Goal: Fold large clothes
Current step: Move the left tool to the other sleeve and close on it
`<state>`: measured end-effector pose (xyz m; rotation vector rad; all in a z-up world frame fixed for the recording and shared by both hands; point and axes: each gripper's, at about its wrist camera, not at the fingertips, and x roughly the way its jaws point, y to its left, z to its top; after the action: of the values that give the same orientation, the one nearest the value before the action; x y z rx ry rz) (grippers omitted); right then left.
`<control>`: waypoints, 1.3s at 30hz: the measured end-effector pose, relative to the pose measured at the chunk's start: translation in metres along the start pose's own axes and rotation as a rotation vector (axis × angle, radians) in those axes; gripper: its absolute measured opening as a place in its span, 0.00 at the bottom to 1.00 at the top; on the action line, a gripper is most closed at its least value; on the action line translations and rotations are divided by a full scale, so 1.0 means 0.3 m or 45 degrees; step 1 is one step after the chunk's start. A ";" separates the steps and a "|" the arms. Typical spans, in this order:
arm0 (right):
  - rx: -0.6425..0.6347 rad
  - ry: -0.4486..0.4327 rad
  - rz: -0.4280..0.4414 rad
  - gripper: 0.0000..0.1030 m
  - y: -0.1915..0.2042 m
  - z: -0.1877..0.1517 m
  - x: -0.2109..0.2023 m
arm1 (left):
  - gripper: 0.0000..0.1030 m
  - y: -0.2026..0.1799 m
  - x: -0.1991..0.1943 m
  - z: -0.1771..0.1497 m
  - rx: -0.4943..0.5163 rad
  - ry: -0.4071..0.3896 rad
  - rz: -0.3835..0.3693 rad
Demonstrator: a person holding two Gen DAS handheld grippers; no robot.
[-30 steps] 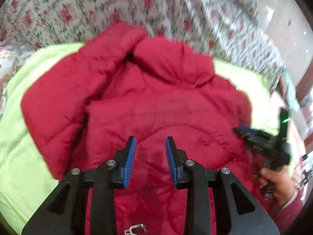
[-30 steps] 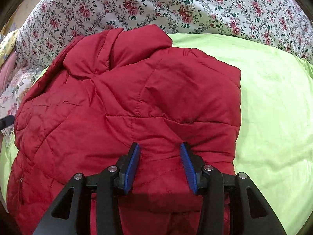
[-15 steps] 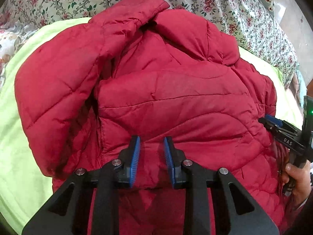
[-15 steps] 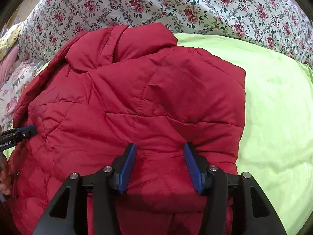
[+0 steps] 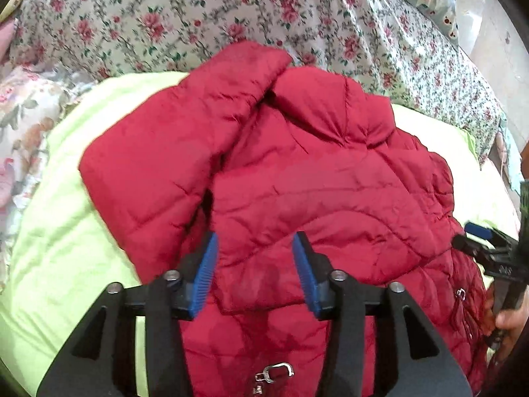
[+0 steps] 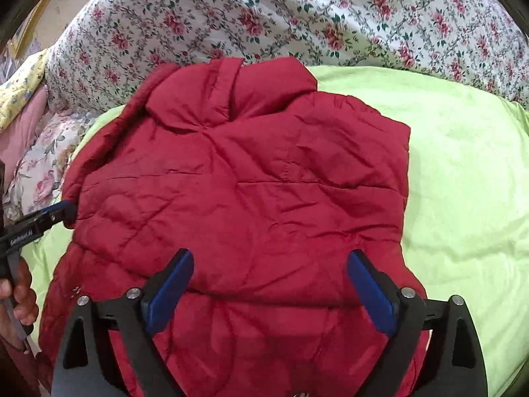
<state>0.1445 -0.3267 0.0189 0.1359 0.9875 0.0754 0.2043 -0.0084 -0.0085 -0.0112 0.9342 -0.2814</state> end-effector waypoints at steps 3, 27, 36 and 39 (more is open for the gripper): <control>-0.004 0.000 0.046 0.98 0.007 -0.015 -0.024 | 0.47 0.010 -0.004 0.013 -0.008 -0.003 0.023; 0.021 -0.082 0.239 0.98 0.054 -0.133 -0.143 | 0.56 -0.065 0.350 0.385 0.173 0.036 0.431; -0.010 -0.060 0.277 0.98 0.083 -0.148 -0.135 | 0.12 -0.005 0.394 0.418 0.084 0.021 0.352; -0.012 -0.067 0.293 0.96 0.085 -0.156 -0.139 | 0.09 0.021 0.330 0.408 0.041 -0.022 0.280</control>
<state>0.0825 -0.3030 0.0317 0.2413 0.9159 0.2861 0.3584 -0.0401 -0.0147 0.1176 0.9054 -0.0927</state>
